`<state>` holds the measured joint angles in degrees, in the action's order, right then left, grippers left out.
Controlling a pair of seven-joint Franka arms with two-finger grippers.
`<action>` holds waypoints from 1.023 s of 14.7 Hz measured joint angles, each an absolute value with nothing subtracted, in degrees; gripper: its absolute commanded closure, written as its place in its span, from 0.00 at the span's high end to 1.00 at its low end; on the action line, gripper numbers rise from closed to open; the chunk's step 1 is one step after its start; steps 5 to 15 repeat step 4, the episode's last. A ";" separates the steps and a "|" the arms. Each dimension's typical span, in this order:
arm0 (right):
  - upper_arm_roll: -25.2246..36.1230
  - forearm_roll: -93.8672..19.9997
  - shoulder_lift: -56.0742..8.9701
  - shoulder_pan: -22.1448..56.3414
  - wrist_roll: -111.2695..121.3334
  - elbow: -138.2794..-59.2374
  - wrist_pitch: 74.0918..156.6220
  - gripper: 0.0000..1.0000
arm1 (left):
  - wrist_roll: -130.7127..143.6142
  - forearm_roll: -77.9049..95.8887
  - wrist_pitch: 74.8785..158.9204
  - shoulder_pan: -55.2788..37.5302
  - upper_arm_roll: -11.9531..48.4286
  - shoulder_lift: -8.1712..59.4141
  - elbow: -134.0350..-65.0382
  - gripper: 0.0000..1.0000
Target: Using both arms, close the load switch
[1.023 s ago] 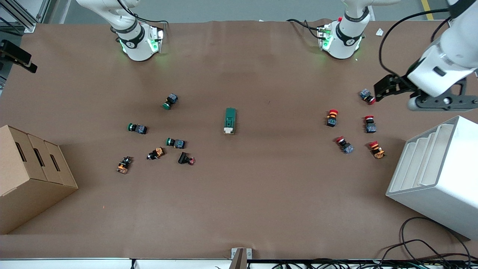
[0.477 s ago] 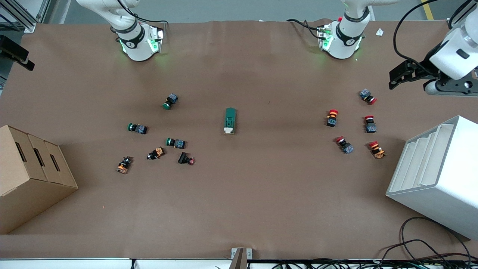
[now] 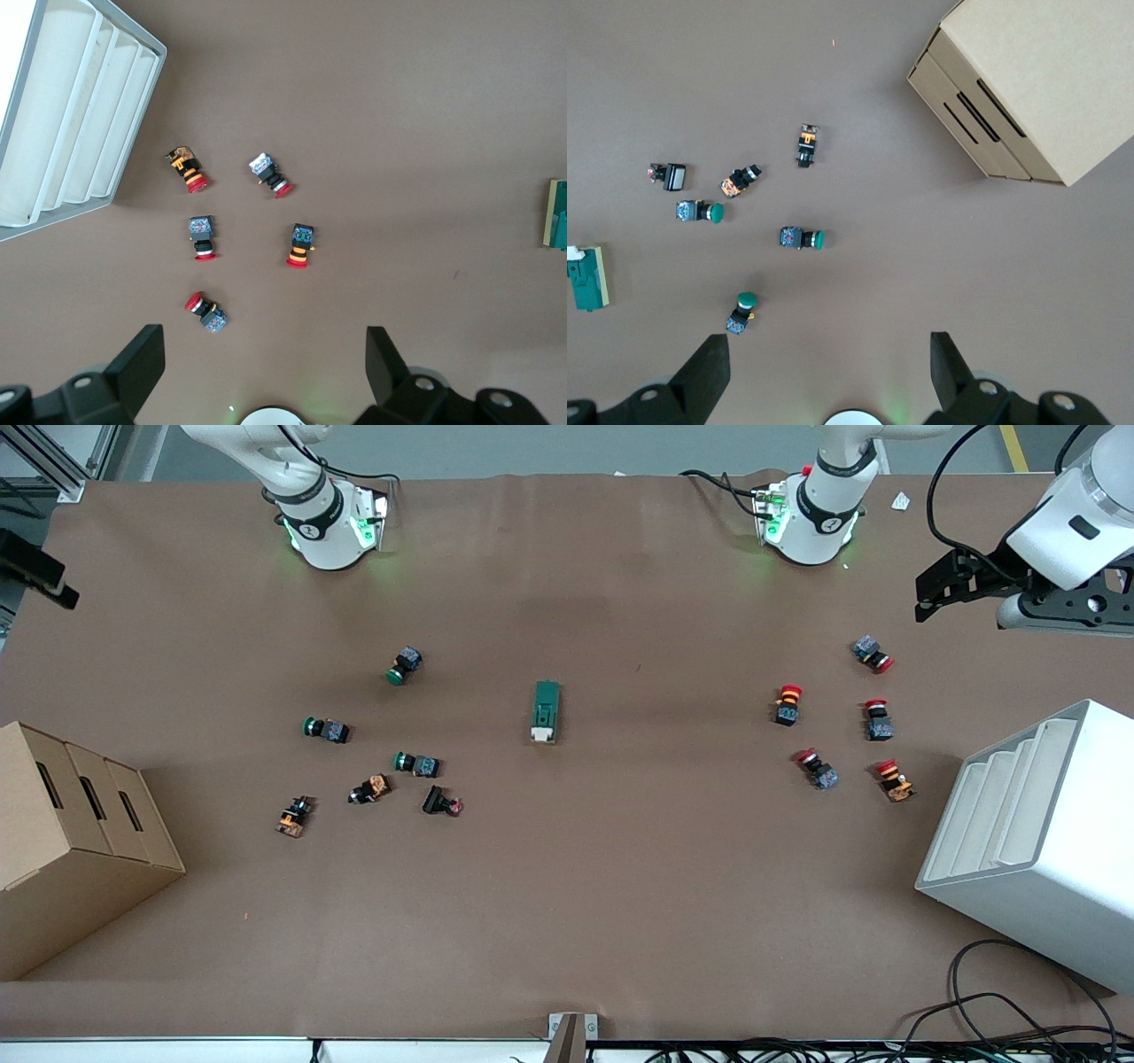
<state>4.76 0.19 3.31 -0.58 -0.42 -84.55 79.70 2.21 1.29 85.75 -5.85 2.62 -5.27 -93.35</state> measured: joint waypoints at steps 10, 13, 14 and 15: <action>4.79 0.19 0.66 -0.62 -0.43 -82.94 79.78 1.00 | 2.21 1.29 86.04 -5.86 2.46 -5.27 -93.39 1.00; 4.79 0.19 0.66 -0.62 -0.43 -82.94 79.78 1.00 | 2.21 1.29 86.04 -5.86 2.46 -5.27 -93.39 1.00; 4.79 0.19 0.66 -0.62 -0.43 -82.94 79.78 1.00 | 2.21 1.29 86.04 -5.86 2.46 -5.27 -93.39 1.00; 4.79 0.19 0.66 -0.62 -0.43 -82.94 79.78 1.00 | 2.21 1.29 86.04 -5.86 2.46 -5.27 -93.39 1.00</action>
